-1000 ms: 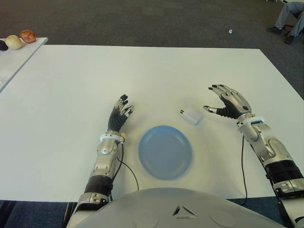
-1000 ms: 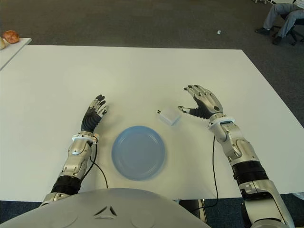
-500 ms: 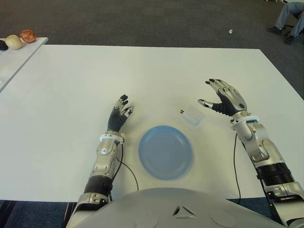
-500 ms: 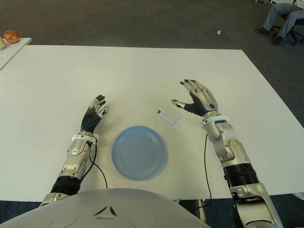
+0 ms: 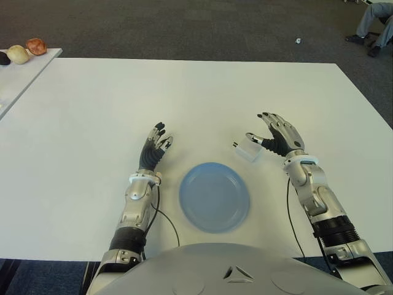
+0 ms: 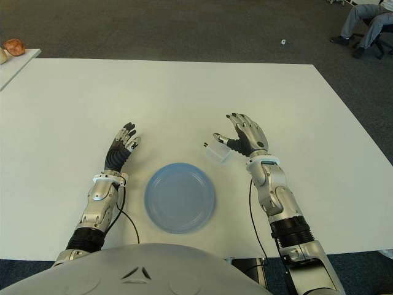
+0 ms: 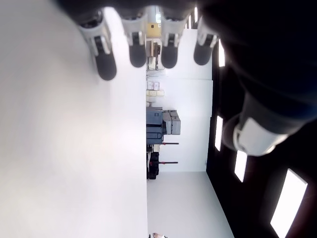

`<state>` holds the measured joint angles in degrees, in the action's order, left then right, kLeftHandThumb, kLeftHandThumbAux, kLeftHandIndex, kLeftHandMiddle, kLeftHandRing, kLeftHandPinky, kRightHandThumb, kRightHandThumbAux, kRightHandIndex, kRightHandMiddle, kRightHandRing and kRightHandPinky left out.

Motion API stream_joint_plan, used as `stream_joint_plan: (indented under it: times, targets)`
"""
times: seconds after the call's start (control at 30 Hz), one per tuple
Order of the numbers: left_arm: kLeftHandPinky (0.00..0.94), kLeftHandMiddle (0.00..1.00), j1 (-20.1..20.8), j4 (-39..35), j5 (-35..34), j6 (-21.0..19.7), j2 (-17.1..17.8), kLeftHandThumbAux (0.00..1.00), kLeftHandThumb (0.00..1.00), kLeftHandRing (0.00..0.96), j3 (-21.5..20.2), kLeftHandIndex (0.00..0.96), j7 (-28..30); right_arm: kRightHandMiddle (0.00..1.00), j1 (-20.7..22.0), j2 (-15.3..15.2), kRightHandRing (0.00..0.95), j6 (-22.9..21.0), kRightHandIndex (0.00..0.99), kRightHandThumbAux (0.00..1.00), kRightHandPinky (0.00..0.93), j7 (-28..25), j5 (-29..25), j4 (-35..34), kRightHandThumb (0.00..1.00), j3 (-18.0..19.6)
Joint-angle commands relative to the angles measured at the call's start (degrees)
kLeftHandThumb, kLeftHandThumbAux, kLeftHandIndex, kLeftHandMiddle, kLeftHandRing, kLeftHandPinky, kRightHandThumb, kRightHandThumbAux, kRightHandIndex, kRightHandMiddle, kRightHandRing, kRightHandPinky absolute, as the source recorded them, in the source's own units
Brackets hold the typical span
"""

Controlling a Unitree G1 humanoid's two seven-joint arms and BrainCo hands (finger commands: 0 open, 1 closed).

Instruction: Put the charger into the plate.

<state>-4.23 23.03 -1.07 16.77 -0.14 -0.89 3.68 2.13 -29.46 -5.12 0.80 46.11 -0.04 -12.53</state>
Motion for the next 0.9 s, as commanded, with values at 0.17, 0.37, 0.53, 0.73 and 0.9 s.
stream_joint_plan:
  times: [0.17,0.37,0.53,0.73,0.9]
  targets:
    - [0.076,0.078,-2.55,4.07,0.6,-3.9,-0.86,0.584,0.0,0.075,0.87,0.0,-0.16,0.0,-1.26,2.77,0.0,-5.9,0.0,0.163,0.0,-2.35,3.61,-1.41,0.187,-2.76]
    - [0.075,0.077,-2.48,4.08,0.74,-3.83,-1.22,0.578,0.0,0.073,0.99,0.0,-0.31,0.0,-1.53,4.79,0.0,-9.5,0.0,0.169,0.0,-2.56,5.38,-1.07,0.199,-4.11]
    - [0.079,0.08,-2.74,3.36,0.95,-4.15,-1.37,0.577,0.0,0.077,1.04,0.0,-0.49,0.0,-1.49,6.45,0.0,-10.83,0.0,0.174,0.0,-0.92,5.52,1.28,0.208,-4.93]
    - [0.08,0.084,-3.03,2.75,0.96,-4.2,-1.38,0.578,0.0,0.081,0.82,0.001,-0.56,0.0,-1.32,7.92,0.0,-10.39,0.0,0.175,0.0,2.31,4.51,5.07,0.209,-4.87]
    - [0.083,0.09,-3.21,2.51,0.49,-4.28,-1.49,0.584,0.0,0.085,0.46,0.005,-0.41,0.0,-1.53,8.57,0.0,-10.03,0.0,0.175,0.0,3.67,3.68,5.99,0.21,-4.67]
